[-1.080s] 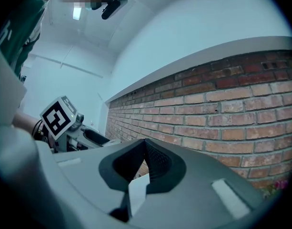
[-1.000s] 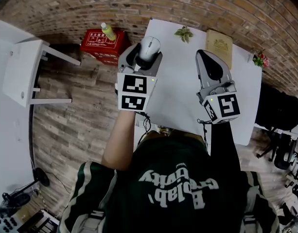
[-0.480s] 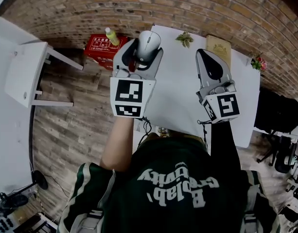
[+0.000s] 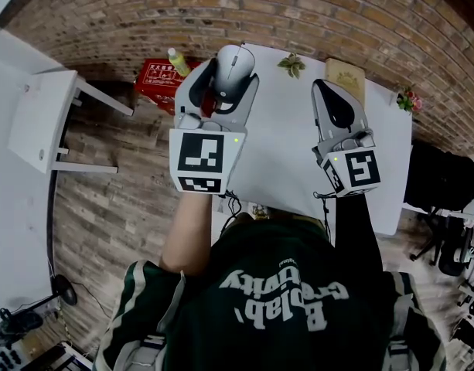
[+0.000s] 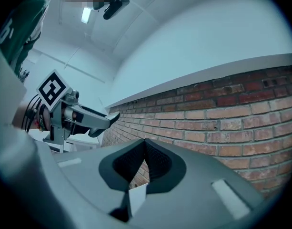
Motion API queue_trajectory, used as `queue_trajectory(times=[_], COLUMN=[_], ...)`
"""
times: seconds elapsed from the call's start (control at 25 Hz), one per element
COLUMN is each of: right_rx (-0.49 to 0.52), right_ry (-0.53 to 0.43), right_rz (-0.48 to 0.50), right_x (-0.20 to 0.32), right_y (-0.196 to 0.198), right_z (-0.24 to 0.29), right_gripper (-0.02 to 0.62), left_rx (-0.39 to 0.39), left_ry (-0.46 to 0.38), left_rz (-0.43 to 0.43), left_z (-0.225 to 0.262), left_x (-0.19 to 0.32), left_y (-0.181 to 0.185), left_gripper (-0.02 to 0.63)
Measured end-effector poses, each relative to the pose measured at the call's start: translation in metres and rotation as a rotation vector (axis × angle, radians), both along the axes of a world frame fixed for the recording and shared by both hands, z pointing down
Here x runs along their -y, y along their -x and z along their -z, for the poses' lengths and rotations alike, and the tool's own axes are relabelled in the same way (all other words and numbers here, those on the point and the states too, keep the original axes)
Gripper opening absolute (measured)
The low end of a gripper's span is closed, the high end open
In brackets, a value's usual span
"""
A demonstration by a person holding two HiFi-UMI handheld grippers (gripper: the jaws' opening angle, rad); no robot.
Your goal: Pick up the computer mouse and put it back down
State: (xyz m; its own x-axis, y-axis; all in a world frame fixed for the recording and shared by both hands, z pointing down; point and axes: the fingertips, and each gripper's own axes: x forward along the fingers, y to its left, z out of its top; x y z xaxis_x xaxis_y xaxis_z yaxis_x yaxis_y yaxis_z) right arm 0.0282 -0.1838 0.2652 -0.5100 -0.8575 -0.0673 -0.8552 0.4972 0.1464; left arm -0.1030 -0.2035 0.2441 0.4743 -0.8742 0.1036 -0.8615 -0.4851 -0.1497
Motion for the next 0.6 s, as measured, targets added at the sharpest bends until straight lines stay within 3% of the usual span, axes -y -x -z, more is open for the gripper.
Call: queue_trajectory(times=[0.6], right_rx=[0.005], right_ry=[0.007], right_rz=[0.006], right_x=[-0.003], right_y=[0.002], right_z=[-0.004], right_gripper=[0.014], left_rx=[0.022], left_ry=[0.014], left_rz=[-0.009], left_z=[-0.011], left_x=[-0.001], left_y=[-0.003], left_gripper=[0.29])
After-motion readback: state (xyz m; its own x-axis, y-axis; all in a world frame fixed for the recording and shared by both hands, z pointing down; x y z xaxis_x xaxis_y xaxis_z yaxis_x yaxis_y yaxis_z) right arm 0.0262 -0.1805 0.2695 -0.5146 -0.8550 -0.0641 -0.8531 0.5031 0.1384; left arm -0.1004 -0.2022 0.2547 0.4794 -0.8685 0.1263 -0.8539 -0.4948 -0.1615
